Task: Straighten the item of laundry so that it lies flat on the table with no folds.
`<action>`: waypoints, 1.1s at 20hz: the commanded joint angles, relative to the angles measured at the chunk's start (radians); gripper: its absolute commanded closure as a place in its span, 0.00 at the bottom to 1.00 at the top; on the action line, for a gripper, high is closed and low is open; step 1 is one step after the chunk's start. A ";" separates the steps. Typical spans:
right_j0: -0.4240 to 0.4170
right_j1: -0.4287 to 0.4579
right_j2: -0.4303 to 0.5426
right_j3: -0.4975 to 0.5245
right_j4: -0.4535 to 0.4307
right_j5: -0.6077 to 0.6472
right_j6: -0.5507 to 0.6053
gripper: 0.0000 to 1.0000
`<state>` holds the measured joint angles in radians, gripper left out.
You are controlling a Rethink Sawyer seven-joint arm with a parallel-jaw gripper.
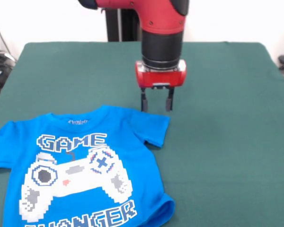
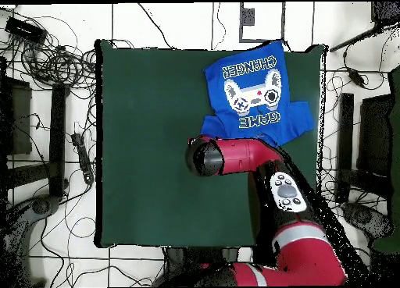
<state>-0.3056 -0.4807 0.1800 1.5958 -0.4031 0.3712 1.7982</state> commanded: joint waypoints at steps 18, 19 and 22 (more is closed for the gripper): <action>0.081 0.242 -0.025 -0.107 -0.010 -0.184 0.130 0.00; 0.082 0.239 -0.031 -0.100 -0.013 -0.192 0.134 0.00; 0.072 0.240 -0.028 -0.099 -0.019 -0.192 0.123 0.00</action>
<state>-0.2370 -0.4016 0.1489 1.5442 -0.4020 0.3077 1.7984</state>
